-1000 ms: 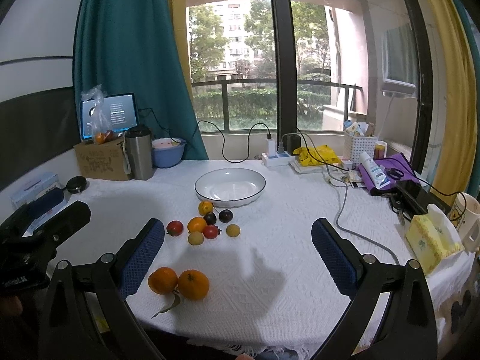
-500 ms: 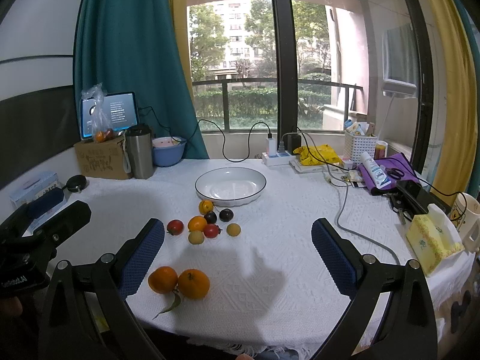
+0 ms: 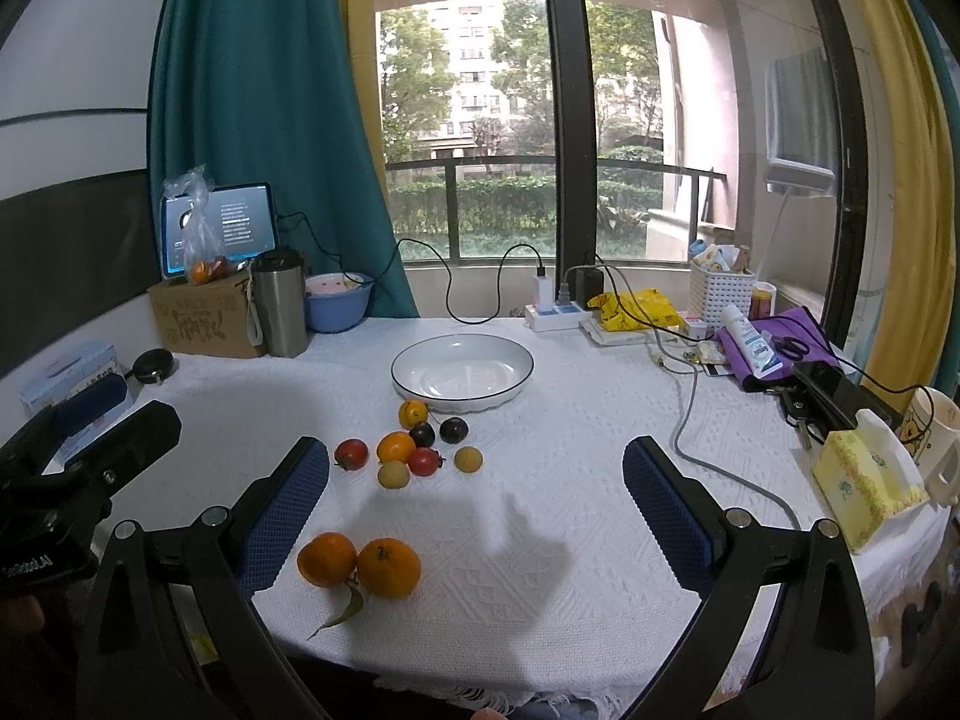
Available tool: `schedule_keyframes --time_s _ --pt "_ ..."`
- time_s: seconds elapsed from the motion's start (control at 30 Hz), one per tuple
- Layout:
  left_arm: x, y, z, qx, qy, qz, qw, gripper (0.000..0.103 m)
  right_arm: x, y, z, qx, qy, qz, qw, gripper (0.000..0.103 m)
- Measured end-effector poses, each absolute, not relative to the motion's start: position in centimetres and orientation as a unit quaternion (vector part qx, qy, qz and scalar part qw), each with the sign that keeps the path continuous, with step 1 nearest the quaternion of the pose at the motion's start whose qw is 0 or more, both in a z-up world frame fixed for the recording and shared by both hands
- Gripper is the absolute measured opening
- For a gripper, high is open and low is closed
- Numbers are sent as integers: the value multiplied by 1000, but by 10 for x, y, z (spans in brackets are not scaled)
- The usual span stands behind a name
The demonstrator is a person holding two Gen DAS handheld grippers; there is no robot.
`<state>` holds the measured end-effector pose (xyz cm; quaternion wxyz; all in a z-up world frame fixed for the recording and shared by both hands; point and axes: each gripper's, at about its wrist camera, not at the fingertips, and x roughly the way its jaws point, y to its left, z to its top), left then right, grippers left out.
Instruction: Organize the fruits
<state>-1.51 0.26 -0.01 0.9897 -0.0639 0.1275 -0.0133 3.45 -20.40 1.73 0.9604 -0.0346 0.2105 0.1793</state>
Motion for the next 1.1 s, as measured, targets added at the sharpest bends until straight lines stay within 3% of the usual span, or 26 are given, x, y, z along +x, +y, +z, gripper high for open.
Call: schedule_keyframes --time_s 0.7,0.77,0.9,1.1 --pt "5 -1 -20 -52 183 -40 981 102 49 -195 -5 -41 254 205 944 99" --pt "10 -2 -27 -47 203 -44 977 102 53 -193 -11 -40 266 212 939 94" --pt "20 -4 -44 -44 244 -53 967 90 65 -190 -27 -34 300 226 926 84" --pt "33 -4 -68 -54 290 -68 953 82 73 -179 -49 -35 339 255 905 76"
